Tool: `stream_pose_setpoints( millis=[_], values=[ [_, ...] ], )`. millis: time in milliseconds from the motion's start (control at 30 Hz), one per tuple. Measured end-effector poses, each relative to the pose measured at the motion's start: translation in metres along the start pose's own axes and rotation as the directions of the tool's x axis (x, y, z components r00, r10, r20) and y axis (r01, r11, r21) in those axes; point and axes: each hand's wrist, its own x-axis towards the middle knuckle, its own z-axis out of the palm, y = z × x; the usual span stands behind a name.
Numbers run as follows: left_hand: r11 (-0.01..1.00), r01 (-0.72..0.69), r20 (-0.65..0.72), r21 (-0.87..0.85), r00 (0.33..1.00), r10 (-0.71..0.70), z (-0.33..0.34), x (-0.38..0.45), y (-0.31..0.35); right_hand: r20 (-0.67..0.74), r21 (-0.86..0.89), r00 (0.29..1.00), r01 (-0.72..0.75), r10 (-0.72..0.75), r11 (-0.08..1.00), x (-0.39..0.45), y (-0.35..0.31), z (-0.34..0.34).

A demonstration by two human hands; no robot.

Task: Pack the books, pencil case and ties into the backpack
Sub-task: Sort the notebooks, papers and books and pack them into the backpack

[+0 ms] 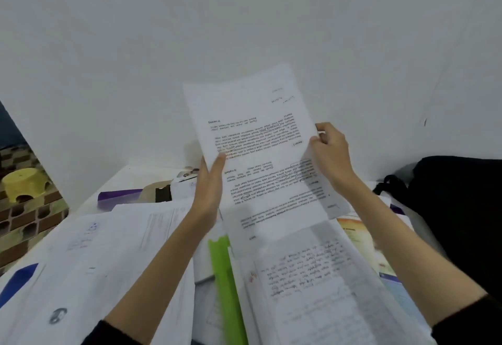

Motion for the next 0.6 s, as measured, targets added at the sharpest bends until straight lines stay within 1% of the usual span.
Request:
stream_pose_setpoints(
  millis=[100, 167, 233, 333, 400, 433, 467, 500, 533, 567, 600],
  values=[
    [1.0, 0.027, 0.081, -0.001, 0.996, -0.027, 0.001, -0.04, -0.028, 0.058, -0.064, 0.994, -0.093, 0.096, 0.994, -0.035, 0.02, -0.018],
    [0.995, 0.081, 0.115, 0.065, 0.989, -0.088, -0.004, -0.061, -0.042, 0.077, -0.108, 0.986, -0.138, 0.147, 0.985, -0.057, 0.034, -0.028],
    [0.971, 0.149, 0.149, 0.188, 0.973, -0.178, -0.014, -0.081, -0.054, 0.091, -0.164, 0.976, -0.183, 0.2, 0.969, -0.079, 0.051, -0.039],
    [0.902, 0.119, 0.293, 0.415, 0.921, -0.256, -0.024, -0.104, -0.065, 0.123, -0.333, 0.953, -0.224, 0.278, 0.916, -0.105, 0.074, -0.05],
    [0.848, 0.074, 0.322, 0.524, 0.905, -0.278, -0.027, -0.11, -0.07, 0.153, -0.505, 0.937, -0.198, 0.313, 0.84, -0.116, 0.081, -0.053],
    [0.818, 0.038, 0.326, 0.573, 0.906, -0.27, -0.028, -0.112, -0.071, 0.156, -0.604, 0.939, -0.155, 0.307, 0.782, -0.12, 0.082, -0.053],
    [0.779, -0.013, 0.33, 0.627, 0.91, -0.251, -0.03, -0.111, -0.073, 0.15, -0.693, 0.953, -0.089, 0.264, 0.716, -0.124, 0.083, -0.052],
    [0.732, -0.064, 0.33, 0.679, 0.916, -0.226, -0.032, -0.11, -0.073, 0.145, -0.754, 0.972, -0.014, 0.187, 0.656, -0.126, 0.084, -0.05],
    [0.691, -0.091, 0.316, 0.718, 0.926, -0.207, -0.036, -0.108, -0.072, 0.138, -0.782, 0.986, 0.048, 0.097, 0.622, -0.127, 0.083, -0.047],
    [0.676, -0.085, 0.289, 0.732, 0.937, -0.195, -0.04, -0.106, -0.07, 0.133, -0.774, 0.991, 0.087, 0.027, 0.627, -0.128, 0.08, -0.042],
    [0.688, -0.049, 0.249, 0.724, 0.949, -0.195, -0.046, -0.104, -0.066, 0.138, -0.74, 0.99, 0.118, -0.022, 0.662, -0.129, 0.073, -0.036]
  ],
)
